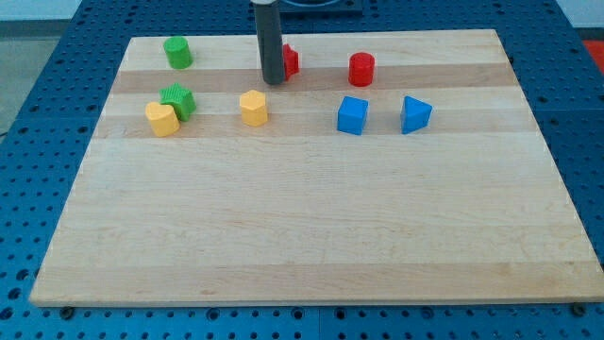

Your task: Slide the red star to the top center

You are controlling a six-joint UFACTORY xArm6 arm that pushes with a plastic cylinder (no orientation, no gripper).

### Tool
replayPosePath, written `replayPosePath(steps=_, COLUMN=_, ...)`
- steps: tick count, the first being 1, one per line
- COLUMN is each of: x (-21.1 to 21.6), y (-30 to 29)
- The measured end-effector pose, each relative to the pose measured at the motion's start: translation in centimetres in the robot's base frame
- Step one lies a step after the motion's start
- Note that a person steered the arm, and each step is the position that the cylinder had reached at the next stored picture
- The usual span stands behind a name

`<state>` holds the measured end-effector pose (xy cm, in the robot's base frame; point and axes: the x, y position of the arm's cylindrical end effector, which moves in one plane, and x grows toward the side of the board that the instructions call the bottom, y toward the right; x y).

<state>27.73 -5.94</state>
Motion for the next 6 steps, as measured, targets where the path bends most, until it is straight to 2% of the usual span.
replayPosePath(steps=1, x=-5.5, y=0.9)
replayPosePath(steps=2, x=-8.4, y=-0.3)
replayPosePath(steps=3, x=-8.6, y=-1.5)
replayPosePath(steps=4, x=-8.5, y=-1.2)
replayPosePath(steps=6, x=-0.9, y=8.6)
